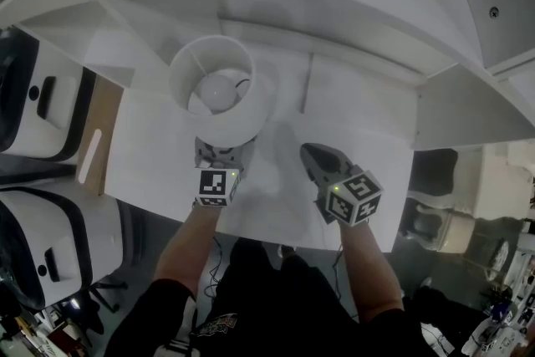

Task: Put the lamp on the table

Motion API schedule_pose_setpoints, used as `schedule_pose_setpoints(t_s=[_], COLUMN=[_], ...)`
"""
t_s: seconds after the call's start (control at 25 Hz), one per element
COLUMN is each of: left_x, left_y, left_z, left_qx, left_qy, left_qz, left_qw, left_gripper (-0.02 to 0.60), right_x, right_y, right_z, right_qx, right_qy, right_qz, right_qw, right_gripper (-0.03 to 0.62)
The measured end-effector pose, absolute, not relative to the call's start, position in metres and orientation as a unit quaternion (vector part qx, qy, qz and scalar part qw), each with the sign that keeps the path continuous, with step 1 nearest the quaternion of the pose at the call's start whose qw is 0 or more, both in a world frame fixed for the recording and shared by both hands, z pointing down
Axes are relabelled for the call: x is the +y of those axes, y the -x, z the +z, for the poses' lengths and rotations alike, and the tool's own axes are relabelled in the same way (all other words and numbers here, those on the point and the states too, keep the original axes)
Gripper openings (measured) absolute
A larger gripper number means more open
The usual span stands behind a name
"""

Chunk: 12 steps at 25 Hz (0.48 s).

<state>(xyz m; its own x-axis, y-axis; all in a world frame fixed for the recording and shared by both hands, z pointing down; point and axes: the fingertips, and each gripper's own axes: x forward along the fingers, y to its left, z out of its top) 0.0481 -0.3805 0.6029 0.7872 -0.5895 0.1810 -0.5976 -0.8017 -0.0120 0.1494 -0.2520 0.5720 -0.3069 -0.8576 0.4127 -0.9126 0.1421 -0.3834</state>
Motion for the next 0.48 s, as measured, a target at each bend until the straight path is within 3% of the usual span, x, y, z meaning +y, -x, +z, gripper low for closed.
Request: schedule_pose_setpoints(t_s=[0.28, 0.48], left_x=[-0.346, -0.314], left_y=[-0.021, -0.005], left_z=[0.595, 0.58], left_qx=[-0.336, -0.35], left_qy=[-0.935, -0.927], left_qz=[0.1, 0.121], left_qw=[0.053, 0.058], left_gripper=[0.187, 0.052], right_x=[-0.242, -0.229], right_y=[-0.14, -0.135], right_z=[0.559, 0.543], right_qx=[-0.769, -0.782], right_qy=[-0.573, -0.561], right_qz=[0.281, 0.271], right_qw=[0.041, 0.035], right_gripper=[0.025, 0.025])
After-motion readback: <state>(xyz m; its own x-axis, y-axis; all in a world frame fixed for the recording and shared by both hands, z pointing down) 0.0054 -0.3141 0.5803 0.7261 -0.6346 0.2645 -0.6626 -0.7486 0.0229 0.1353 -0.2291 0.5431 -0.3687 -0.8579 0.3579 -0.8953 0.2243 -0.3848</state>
